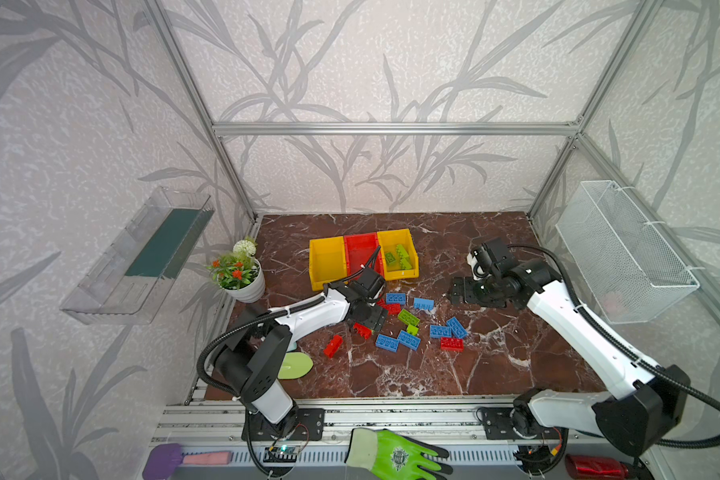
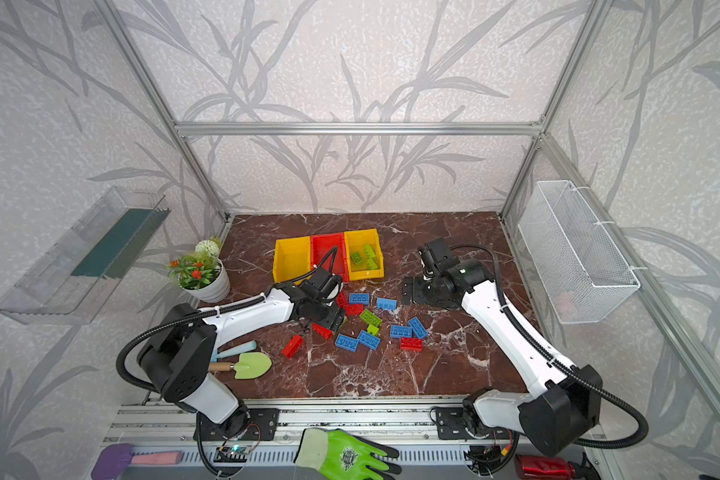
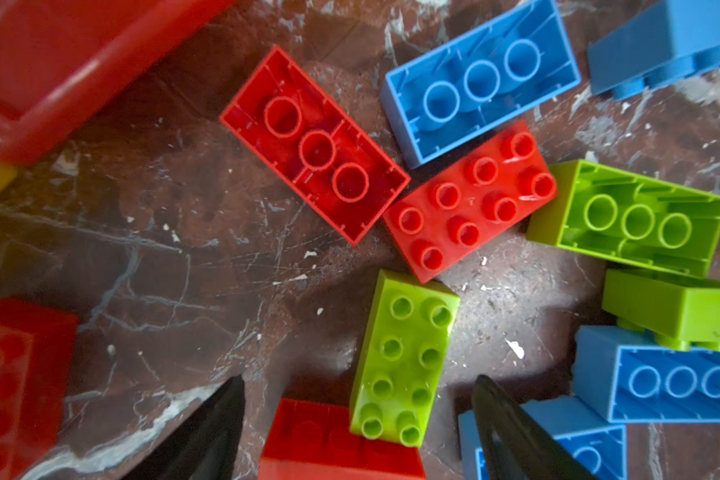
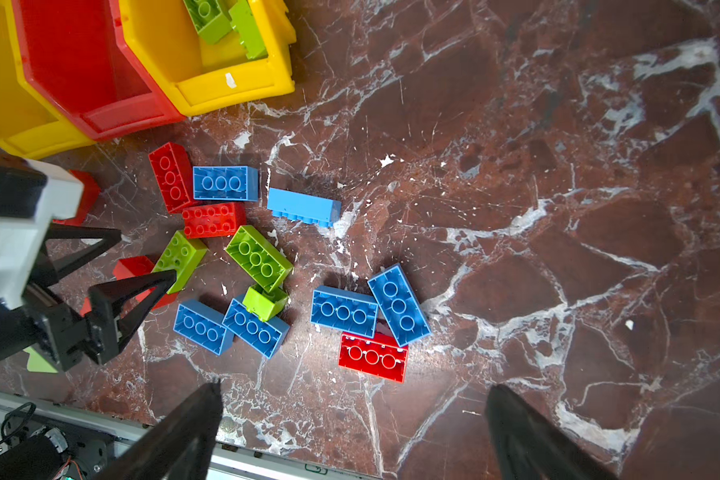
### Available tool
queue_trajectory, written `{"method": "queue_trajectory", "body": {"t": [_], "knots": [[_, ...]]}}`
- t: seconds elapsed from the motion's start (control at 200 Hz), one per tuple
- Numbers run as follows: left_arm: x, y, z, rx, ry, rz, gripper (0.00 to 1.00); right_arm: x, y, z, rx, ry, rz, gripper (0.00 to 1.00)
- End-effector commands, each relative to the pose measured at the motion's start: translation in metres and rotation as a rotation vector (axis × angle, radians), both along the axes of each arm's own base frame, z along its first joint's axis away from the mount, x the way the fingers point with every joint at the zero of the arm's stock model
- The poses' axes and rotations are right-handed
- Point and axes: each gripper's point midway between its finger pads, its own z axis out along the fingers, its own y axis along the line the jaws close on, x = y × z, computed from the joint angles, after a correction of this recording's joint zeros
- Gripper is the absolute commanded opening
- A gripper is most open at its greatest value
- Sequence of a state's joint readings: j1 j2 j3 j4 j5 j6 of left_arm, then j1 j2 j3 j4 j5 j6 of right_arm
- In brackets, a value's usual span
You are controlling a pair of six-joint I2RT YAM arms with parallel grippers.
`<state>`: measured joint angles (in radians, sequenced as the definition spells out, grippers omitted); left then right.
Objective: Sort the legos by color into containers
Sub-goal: 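Grasp a lime-green brick with the left gripper while the right arm withdraws, then carry the lime-green brick with the left gripper into the yellow bin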
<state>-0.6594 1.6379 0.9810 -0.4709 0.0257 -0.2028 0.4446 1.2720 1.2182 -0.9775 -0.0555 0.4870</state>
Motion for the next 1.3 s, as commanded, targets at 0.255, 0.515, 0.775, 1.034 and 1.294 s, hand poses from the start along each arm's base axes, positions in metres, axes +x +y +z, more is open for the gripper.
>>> {"method": "queue_trajectory", "body": {"t": [0.255, 0.515, 0.775, 1.034, 1.294], "knots": [[0.000, -0.013, -0.017, 0.009, 0.017, -0.041, 0.78, -0.009, -0.011, 0.002, 0.025, -0.013, -0.057, 0.99], [-0.001, -0.011, -0.024, 0.035, 0.026, -0.030, 0.56, -0.009, -0.013, 0.005, 0.020, -0.023, -0.062, 0.99], [0.002, -0.011, -0.012, 0.047, 0.021, -0.022, 0.21, -0.008, -0.016, 0.008, 0.025, -0.030, -0.068, 0.99], [0.023, -0.020, 0.043, 0.039, -0.061, -0.026, 0.18, 0.000, -0.017, 0.014, 0.052, -0.033, -0.077, 0.99], [0.086, -0.046, 0.098, 0.087, -0.181, -0.016, 0.18, 0.014, -0.031, 0.022, 0.065, -0.051, -0.104, 0.99]]}}
